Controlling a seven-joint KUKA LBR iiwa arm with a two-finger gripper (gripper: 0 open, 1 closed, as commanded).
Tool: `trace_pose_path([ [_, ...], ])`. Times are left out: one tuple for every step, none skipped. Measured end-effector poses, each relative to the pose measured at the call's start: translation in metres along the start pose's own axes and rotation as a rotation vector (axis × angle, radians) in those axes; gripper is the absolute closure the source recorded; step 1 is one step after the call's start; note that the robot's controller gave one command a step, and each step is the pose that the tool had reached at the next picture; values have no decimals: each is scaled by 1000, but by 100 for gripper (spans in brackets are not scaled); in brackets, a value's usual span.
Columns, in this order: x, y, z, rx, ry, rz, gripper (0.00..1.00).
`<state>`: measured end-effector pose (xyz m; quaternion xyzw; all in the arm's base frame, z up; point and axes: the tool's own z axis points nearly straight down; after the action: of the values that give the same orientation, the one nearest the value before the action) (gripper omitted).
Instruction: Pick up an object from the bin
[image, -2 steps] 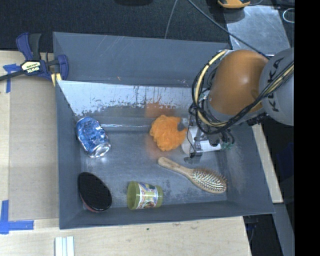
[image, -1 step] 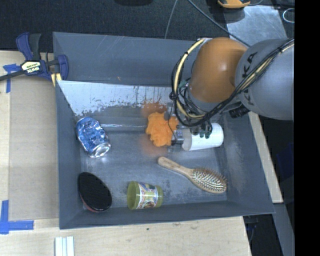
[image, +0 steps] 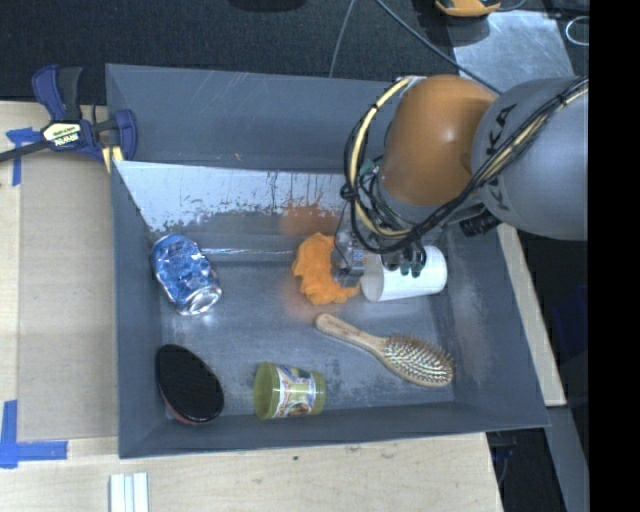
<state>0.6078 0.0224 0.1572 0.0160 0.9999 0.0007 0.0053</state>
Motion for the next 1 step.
trace_pose_path([
  [-5,37,84,-7,-12,-155,100],
])
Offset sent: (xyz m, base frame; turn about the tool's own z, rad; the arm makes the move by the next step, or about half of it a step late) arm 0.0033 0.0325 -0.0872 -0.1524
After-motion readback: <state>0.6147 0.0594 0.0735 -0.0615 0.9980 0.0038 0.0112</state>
